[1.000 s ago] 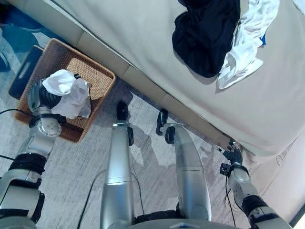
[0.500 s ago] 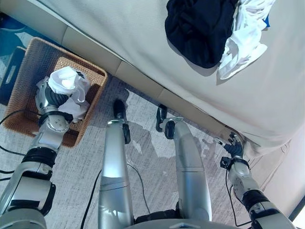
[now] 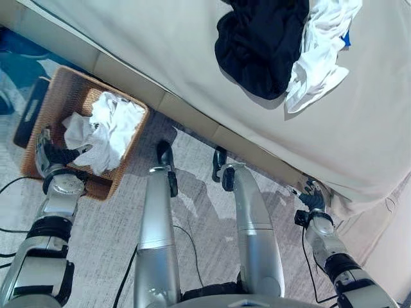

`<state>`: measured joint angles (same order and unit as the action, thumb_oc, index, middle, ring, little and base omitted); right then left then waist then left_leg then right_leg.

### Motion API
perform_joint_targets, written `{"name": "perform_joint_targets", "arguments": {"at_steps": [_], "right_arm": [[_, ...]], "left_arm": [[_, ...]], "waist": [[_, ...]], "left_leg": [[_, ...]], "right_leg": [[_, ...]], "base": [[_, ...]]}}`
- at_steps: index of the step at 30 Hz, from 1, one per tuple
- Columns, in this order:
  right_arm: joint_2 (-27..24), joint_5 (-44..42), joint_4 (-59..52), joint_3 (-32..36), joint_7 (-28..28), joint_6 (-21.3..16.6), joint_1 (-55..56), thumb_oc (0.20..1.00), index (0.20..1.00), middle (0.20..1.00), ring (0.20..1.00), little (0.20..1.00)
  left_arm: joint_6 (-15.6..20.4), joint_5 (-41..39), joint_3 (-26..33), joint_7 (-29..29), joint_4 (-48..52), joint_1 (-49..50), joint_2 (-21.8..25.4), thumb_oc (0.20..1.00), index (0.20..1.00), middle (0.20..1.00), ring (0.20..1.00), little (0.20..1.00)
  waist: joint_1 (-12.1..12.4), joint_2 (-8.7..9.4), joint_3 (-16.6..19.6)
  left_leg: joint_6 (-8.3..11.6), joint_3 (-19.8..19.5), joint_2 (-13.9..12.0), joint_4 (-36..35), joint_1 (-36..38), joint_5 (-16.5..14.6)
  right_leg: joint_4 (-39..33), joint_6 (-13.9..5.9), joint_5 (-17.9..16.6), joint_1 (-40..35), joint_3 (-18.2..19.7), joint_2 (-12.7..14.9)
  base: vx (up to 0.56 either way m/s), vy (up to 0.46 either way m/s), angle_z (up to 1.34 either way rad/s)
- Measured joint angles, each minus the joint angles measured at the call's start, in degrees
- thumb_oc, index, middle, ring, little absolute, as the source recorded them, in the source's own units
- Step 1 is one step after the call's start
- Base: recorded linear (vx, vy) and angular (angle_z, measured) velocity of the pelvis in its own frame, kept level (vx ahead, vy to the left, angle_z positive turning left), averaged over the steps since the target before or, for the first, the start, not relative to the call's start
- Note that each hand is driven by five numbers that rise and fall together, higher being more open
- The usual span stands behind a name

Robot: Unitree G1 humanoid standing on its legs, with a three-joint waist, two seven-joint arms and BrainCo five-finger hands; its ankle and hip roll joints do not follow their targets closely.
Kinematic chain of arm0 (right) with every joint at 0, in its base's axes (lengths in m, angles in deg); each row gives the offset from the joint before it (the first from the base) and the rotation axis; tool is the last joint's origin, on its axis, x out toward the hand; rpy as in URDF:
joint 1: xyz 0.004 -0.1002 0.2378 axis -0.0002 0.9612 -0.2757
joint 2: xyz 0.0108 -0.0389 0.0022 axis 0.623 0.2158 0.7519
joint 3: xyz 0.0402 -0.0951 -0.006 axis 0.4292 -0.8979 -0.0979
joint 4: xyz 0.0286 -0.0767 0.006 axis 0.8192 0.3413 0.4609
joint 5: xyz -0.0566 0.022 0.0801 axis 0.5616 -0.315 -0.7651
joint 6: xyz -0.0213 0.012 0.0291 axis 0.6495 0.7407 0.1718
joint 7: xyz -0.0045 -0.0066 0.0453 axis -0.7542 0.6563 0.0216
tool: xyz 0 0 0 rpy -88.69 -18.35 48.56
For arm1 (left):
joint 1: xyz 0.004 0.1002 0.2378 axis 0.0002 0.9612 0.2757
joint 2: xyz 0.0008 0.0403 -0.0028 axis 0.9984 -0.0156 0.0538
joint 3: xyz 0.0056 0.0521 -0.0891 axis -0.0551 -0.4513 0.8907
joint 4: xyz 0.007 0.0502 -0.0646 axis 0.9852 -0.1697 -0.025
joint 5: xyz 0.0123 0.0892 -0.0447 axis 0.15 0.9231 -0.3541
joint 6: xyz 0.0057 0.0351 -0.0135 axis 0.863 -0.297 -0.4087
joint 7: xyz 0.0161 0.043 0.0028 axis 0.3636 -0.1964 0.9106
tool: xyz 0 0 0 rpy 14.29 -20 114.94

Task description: Pick up clothes into the bucket

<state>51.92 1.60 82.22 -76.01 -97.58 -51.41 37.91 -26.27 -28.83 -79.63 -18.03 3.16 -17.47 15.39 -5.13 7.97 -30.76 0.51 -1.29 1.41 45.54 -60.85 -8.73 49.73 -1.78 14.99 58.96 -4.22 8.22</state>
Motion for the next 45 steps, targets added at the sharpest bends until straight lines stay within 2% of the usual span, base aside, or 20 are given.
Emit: {"name": "perform_joint_targets", "arguments": {"at_steps": [2, 3, 4, 5, 6, 7, 9, 12, 14, 15, 19, 21, 25, 27, 29, 33, 39, 40, 43, 45], "right_arm": [[0.3, 0.1, -0.4, 0.5, -0.1, 0.1, -0.1, 1.000, 1.000, 1.000, 1.000, 1.000], [0.5, 0.5, -0.8, 2.2, -0.7, 0.1, 0.5, 1.000, 1.000, 1.000, 1.000, 1.000], [0.5, 0.5, -1.3, 2.6, -0.9, 0.1, 0.4, 1.000, 1.000, 1.000, 1.000, 1.000], [1.1, 0.5, -1.9, 4.1, -1.2, 0.0, 0.3, 1.000, 1.000, 1.000, 1.000, 1.000], [1.5, 0.4, -1.9, 5.1, -1.6, -0.2, 0.3, 1.000, 1.000, 1.000, 1.000, 1.000], [1.7, 0.4, -1.9, 5.3, -1.7, -0.3, 0.4, 1.000, 1.000, 1.000, 1.000, 1.000], [2.5, 0.4, -1.8, 5.7, -1.4, -0.7, 0.2, 1.000, 1.000, 1.000, 1.000, 1.000], [4.2, 0.4, -1.6, 7.1, -0.7, -1.2, 1.1, 1.000, 1.000, 1.000, 1.000, 1.000], [4.3, 0.4, -1.9, 7.3, 0.0, -1.4, 2.7, 1.000, 1.000, 1.000, 1.000, 1.000], [4.4, 0.4, -1.8, 7.8, 0.9, -1.5, 4.2, 1.000, 1.000, 1.000, 1.000, 1.000], [3.4, 0.5, -1.5, 7.6, 3.1, -1.4, 8.1, 1.000, 1.000, 1.000, 1.000, 1.000], [2.7, 1.6, -1.6, 7.4, 3.5, -1.3, 9.0, 1.000, 1.000, 1.000, 1.000, 1.000], [0.6, 8.4, -5.0, 6.4, 3.4, -0.9, 8.9, 1.000, 1.000, 1.000, 1.000, 1.000], [-2.4, 14.6, -10.1, 5.9, 2.7, 0.0, 8.7, 1.000, 1.000, 1.000, 1.000, 1.000], [-4.4, 19.4, -12.5, 5.8, 1.2, 0.3, 7.5, 1.000, 1.000, 1.000, 1.000, 1.000], [-10.0, 28.9, -15.5, 5.4, -2.3, 0.9, 4.1, 1.000, 1.000, 1.000, 1.000, 1.000], [-16.8, 33.1, -7.0, 4.2, -6.1, 4.5, -10.9, 1.000, 1.000, 1.000, 1.000, 1.000], [-16.8, 33.1, -4.9, 3.3, -6.3, 4.7, -12.6, 1.000, 1.000, 1.000, 1.000, 1.000], [-17.5, 32.4, 6.0, -2.4, -6.3, 6.5, -20.7, 1.000, 1.000, 1.000, 1.000, 1.000], [-17.5, 32.5, 8.3, -4.2, -6.1, 6.8, -21.9, 1.000, 1.000, 1.000, 1.000, 1.000]], "left_arm": [[0.5, -2.1, 3.5, 0.4, 2.1, 3.3, -2.2, 1.000, 1.000, 1.000, 1.000, 1.000], [2.1, -5.0, 6.7, 1.2, 7.0, 6.9, -6.1, 1.000, 1.000, 1.000, 1.000, 1.000], [3.0, -6.0, 7.1, 1.3, 8.7, 8.5, -7.0, 1.000, 1.000, 1.000, 1.000, 1.000], [5.5, -10.8, 9.5, 1.2, 15.3, 12.0, -10.4, 1.000, 1.000, 1.000, 1.000, 1.000], [11.4, -16.8, 10.2, 0.7, 20.8, 14.3, -14.1, 1.000, 1.000, 1.000, 1.000, 1.000], [13.5, -19.6, 9.8, -0.1, 21.2, 14.2, -15.5, 1.000, 1.000, 1.000, 1.000, 1.000], [18.0, -32.7, 10.1, -4.3, 20.5, 13.5, -20.1, 1.000, 1.000, 1.000, 1.000, 1.000], [19.7, -41.6, 10.0, -9.1, 19.6, 14.0, -23.7, 1.000, 1.000, 1.000, 1.000, 1.000], [20.3, -44.9, 9.9, -12.3, 18.4, 14.2, -26.1, 1.000, 1.000, 1.000, 1.000, 1.000], [20.1, -46.1, 9.8, -14.5, 15.9, 14.3, -27.7, 1.000, 1.000, 1.000, 1.000, 1.000], [19.7, -44.5, 8.5, -18.6, 8.5, 17.3, -29.9, 1.000, 1.000, 1.000, 1.000, 1.000], [17.9, -43.2, 7.3, -20.0, 1.3, 17.6, -30.8, 1.000, 1.000, 1.000, 1.000, 1.000], [15.3, -37.7, 5.7, -21.5, -5.0, 20.6, -33.9, 1.000, 1.000, 1.000, 1.000, 1.000], [13.8, -34.4, 4.5, -21.8, -9.3, 21.9, -35.4, 1.000, 1.000, 1.000, 1.000, 1.000], [13.3, -30.6, 2.7, -22.1, -10.7, 24.5, -35.8, 1.000, 1.000, 1.000, 1.000, 1.000], [12.1, -25.5, -0.4, -22.0, -11.2, 27.9, -36.1, 1.000, 1.000, 1.000, 1.000, 1.000], [12.1, -25.6, -2.7, -21.9, -10.9, 28.2, -36.6, 1.000, 1.000, 1.000, 1.000, 1.000], [12.1, -25.6, -2.9, -21.8, -10.6, 28.4, -36.5, 1.000, 1.000, 1.000, 1.000, 1.000], [12.1, -25.7, -6.0, -21.7, -10.6, 28.0, -35.8, 1.000, 1.000, 1.000, 1.000, 1.000], [12.0, -26.0, -6.8, -21.7, -9.4, 28.5, -35.8, 1.000, 1.000, 1.000, 1.000, 1.000]], "waist": [[0.6, -0.20, 0.0], [1.8, -0.60, 0.1], [2.4, -1.00, 0.1], [3.4, -1.24, 0.0], [3.6, -1.93, 0.0], [4.0, -2.26, 0.0], [4.7, -3.59, 0.1], [4.5, -4.84, 0.4], [4.3, -6.82, 1.2], [4.1, -8.62, 2.9], [2.5, -12.90, 9.4], [2.3, -13.79, 12.5], [2.4, -13.06, 14.8], [2.9, -13.08, 15.5], [3.1, -13.24, 16.3], [3.1, -15.03, 16.7], [5.0, -20.23, 14.9], [6.0, -20.43, 14.6], [6.3, -21.35, 12.8], [7.7, -21.32, 12.1]], "left_leg": [[0.10, 0.1, 0.1, -2.7, 3.5, 0.5], [0.28, 0.7, 0.2, -5.7, 7.7, 1.3], [0.25, 0.6, 0.3, -6.9, 9.3, 1.5], [0.73, 0.5, 0.7, -9.6, 12.3, 3.2], [0.86, 0.4, 1.0, -13.6, 16.5, 4.9], [0.91, 0.3, 1.2, -15.5, 18.6, 5.4], [1.06, -0.3, 1.2, -20.9, 26.8, 6.5], [1.39, -0.4, 1.1, -27.4, 36.2, 8.3], [1.36, -0.4, 0.7, -32.1, 42.5, 8.9], [1.75, -0.3, 0.4, -36.3, 46.3, 10.4], [2.33, -0.3, -0.7, -42.4, 51.7, 12.6], [2.64, -0.3, -1.4, -43.1, 53.2, 12.8], [4.70, -0.5, -2.3, -43.1, 55.3, 14.2], [5.74, -0.4, -2.6, -43.0, 56.5, 15.0], [5.66, -0.4, -2.3, -43.0, 56.8, 15.8], [5.58, -0.7, -2.2, -43.1, 56.6, 16.6], [5.19, -1.4, -1.8, -43.4, 51.2, 17.0], [5.15, -1.4, -1.6, -43.3, 50.6, 17.1], [5.23, -2.3, -1.0, -44.5, 47.7, 17.0], [5.03, -2.2, -0.7, -44.5, 46.5, 17.1]], "right_leg": [[-2.0, -0.34, -0.4, -3.1, -0.1, 0.1], [-4.2, -0.47, -0.8, -6.8, 0.1, 0.1], [-4.9, -0.45, -0.8, -8.2, 0.0, 0.1], [-6.4, -0.37, -1.1, -10.7, -0.1, 0.1], [-9.2, -0.48, -1.6, -14.5, -0.6, 0.6], [-10.4, -0.51, -2.0, -16.3, -1.0, 0.9], [-13.8, -0.49, -2.1, -23.7, -1.8, 0.9], [-18.0, -0.58, -2.5, -32.0, -1.9, 0.5], [-21.2, -0.59, -2.8, -37.4, -2.2, 0.0], [-23.7, -0.73, -3.4, -40.3, -2.5, -0.3], [-28.2, -0.93, -4.0, -45.0, -3.0, -1.7], [-30.1, -0.96, -4.3, -46.9, -3.4, -2.5], [-32.8, -0.60, -4.1, -50.1, -3.5, -3.5], [-34.1, -0.29, -4.2, -51.8, -3.1, -4.0], [-34.7, -0.27, -4.2, -52.5, -3.1, -4.0], [-34.5, 0.11, -4.4, -52.5, -3.6, -4.0], [-29.7, 1.46, -4.0, -44.9, -4.2, -3.3], [-28.2, 1.48, -3.7, -43.5, -4.2, -3.0], [-22.7, 2.00, -1.9, -38.1, -4.3, -1.6], [-20.9, 2.21, -1.6, -36.0, -4.2, -1.2]], "base": [[0.02, -0.061, 0.04], [-0.06, -0.112, 0.05], [-0.04, -0.148, 0.08], [-0.04, -0.136, 0.22], [0.03, -0.094, 0.25], [0.08, -0.128, 0.24], [0.12, -0.129, 0.13], [0.15, -0.075, -0.02], [0.17, -0.092, -0.07], [0.14, -0.099, -0.06], [0.12, -0.122, -0.04], [0.10, -0.115, -0.08], [0.09, -0.085, -0.06], [0.09, -0.070, -0.10], [0.03, -0.016, -0.02], [-0.04, -0.002, 0.06], [-0.06, 0.007, 0.06], [-0.08, 0.015, 0.08], [-0.03, 0.001, 0.19], [-0.03, 0.001, 0.09]]}}
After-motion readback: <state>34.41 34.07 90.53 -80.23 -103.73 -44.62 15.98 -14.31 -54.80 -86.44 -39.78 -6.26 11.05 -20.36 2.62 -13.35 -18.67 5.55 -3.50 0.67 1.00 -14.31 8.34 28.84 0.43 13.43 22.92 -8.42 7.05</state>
